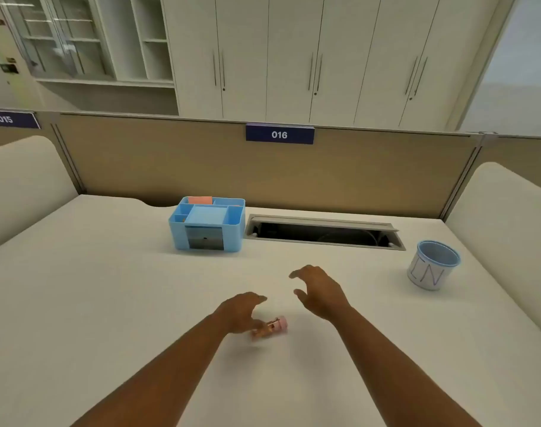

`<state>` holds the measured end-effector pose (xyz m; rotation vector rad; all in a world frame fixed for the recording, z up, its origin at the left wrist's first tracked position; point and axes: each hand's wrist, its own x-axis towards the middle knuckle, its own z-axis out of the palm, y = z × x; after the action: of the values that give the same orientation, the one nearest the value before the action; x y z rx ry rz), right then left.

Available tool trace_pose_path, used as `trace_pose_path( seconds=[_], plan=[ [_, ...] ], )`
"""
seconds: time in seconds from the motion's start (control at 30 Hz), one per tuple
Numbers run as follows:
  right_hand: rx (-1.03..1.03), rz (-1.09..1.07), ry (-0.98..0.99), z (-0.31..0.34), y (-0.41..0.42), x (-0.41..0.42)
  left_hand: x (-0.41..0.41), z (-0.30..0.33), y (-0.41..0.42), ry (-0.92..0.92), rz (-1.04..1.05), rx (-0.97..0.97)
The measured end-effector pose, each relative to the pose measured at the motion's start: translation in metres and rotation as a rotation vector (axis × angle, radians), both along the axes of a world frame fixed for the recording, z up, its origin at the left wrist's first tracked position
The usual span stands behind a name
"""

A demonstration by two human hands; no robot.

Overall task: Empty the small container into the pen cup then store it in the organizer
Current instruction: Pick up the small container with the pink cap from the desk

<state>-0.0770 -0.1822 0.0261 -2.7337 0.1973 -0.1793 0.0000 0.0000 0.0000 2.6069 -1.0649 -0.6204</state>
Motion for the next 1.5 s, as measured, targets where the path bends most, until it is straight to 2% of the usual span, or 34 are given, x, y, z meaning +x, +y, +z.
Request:
trace_pose_path(
  seconds=[0.17, 0.47, 0.67, 0.8, 0.93, 1.1, 1.27, 1.5],
  plan=[
    [0.114, 0.038, 0.275, -0.033, 0.008, -0.007, -0.014, -0.025, -0.004, 0.001, 0.032, -0.007],
    [0.310, 0.007, 0.192, -0.056, 0.026, -0.006, -0.019, -0.043, -0.016, -0.118, 0.132, -0.200],
    [0.607, -0.003, 0.116, -0.053, 0.027, -0.005, -0.018, -0.044, -0.016, -0.039, 0.090, -0.377],
    [0.831, -0.105, 0.079, -0.046, 0.027, 0.001, -0.022, -0.039, -0.017, 0.041, 0.053, -0.510],
    [0.747, -0.127, 0.033, -0.043, 0.032, 0.007, -0.024, -0.034, -0.025, 0.022, 0.068, -0.562],
    [0.625, -0.138, -0.037, -0.044, 0.032, 0.009, -0.021, -0.034, -0.031, -0.071, 0.121, -0.504],
    [0.635, -0.142, -0.049, -0.041, 0.030, 0.010, -0.017, -0.032, -0.033, -0.210, 0.118, -0.491],
    [0.672, -0.105, -0.035, -0.041, 0.026, 0.009, -0.015, -0.035, -0.032, -0.250, 0.107, -0.482]
  ],
)
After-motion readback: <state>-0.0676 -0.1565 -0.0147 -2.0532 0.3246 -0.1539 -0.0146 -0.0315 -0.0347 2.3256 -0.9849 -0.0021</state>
